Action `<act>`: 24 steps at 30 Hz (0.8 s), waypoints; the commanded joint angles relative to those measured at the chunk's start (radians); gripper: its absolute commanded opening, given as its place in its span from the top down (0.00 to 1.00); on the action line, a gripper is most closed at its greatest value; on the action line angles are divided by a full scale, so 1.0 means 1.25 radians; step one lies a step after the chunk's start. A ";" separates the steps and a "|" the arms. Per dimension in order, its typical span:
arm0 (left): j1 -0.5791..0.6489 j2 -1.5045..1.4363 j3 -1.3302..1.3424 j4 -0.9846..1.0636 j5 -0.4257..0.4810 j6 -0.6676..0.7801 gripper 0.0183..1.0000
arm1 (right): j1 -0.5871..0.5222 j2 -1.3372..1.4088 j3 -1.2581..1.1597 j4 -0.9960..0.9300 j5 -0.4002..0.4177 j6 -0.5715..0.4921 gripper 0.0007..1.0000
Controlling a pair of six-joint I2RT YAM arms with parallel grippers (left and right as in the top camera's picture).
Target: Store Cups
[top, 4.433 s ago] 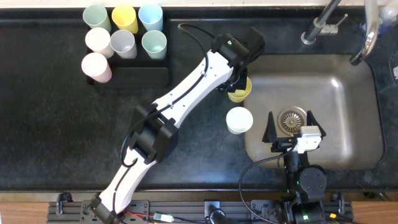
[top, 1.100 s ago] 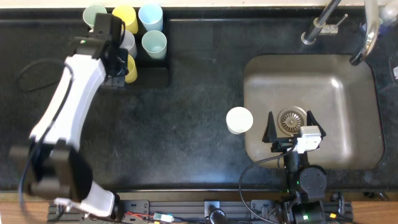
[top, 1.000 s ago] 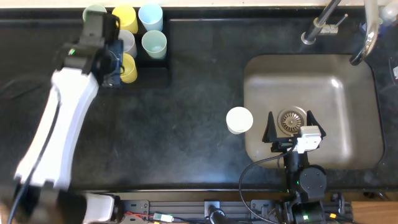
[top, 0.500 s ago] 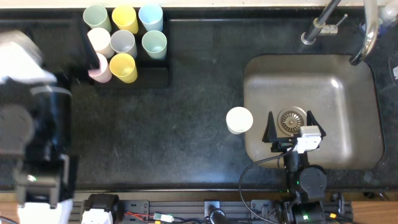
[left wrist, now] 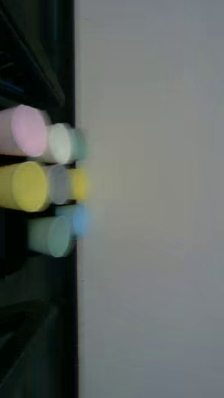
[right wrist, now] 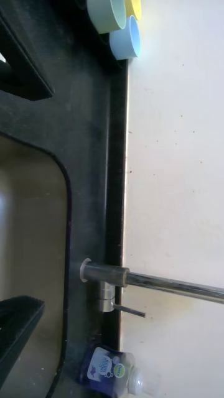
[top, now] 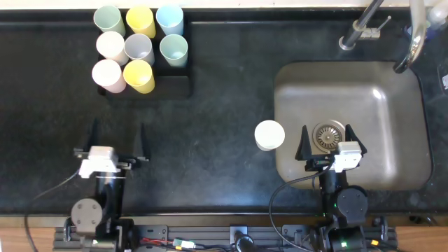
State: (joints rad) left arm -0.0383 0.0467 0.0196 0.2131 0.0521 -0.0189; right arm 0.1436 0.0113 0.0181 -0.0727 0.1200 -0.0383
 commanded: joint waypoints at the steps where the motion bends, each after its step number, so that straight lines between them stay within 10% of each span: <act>1: -0.005 -0.035 -0.009 -0.080 0.051 0.015 0.00 | -0.005 -0.006 -0.011 0.004 0.003 -0.002 0.00; 24: -0.006 -0.029 -0.009 -0.229 0.048 0.015 0.00 | -0.005 -0.006 -0.011 0.004 0.003 -0.002 0.00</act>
State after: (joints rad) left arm -0.0395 0.0170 0.0086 -0.0685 0.0948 -0.0185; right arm 0.1436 0.0109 0.0181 -0.0727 0.1200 -0.0383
